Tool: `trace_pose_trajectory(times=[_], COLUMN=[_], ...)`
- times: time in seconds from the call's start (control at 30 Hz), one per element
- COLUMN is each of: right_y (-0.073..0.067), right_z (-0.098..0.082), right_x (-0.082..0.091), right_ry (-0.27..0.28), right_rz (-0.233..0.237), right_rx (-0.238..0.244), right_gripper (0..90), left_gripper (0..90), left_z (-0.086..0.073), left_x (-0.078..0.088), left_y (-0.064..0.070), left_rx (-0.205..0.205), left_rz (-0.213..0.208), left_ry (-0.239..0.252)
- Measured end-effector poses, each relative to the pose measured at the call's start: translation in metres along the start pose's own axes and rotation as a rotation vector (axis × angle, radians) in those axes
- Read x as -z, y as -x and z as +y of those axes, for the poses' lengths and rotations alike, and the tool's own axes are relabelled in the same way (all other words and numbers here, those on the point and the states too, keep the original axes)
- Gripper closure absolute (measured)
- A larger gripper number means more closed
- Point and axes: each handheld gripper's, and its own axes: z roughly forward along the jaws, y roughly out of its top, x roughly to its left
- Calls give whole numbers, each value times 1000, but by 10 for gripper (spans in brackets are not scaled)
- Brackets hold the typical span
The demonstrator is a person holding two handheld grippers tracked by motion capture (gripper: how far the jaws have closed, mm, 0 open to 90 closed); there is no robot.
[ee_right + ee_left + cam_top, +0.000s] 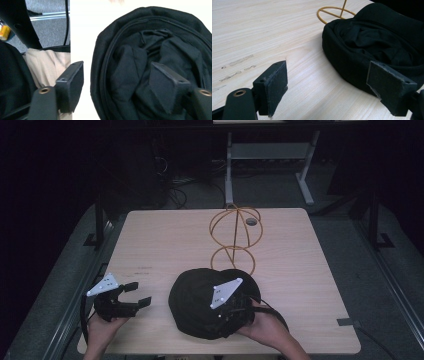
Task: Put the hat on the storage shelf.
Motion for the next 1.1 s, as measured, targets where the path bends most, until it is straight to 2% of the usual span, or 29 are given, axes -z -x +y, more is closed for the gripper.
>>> trace_pose_trajectory(times=[0.2, 0.4, 0.57, 0.67, 0.73, 0.8, 0.83, 1.0, 1.1], right_y=[-4, -6, -7, -8, -8, -8, -9, -9, -9], right_z=[13, 21, 26, 27, 29, 29, 30, 32, 32], right_x=[-18, -34, -49, -55, -63, -65, -70, -74, -71], right_ry=[-26, -80, -147, -173, -216, -227, -247, -270, -255], right_rz=[10, 37, 31, 29, 23, 23, 33, 33, 33], right_rx=[21, 30, 51, 50, 55, 54, 51, 58, 55], right_gripper=[362, 451, 545, 572, 626, 636, 672, 744, 766], left_gripper=[161, 161, 161, 161, 161, 161, 161, 161, 161], left_z=[0, 0, 0, 0, 0, 0, 0, 0, 0], left_x=[1, 0, 0, 0, 0, 0, 0, 0, 0], left_y=[1, 1, 1, 1, 1, 1, 1, 1, 1], left_rx=[7, 0, 2, 1, 1, 0, 0, -3, -5], left_rz=[-1, -2, -2, -1, -3, -3, -4, -8, -11], left_ry=[9, 4, 7, 5, 6, 7, 5, 4, 2])
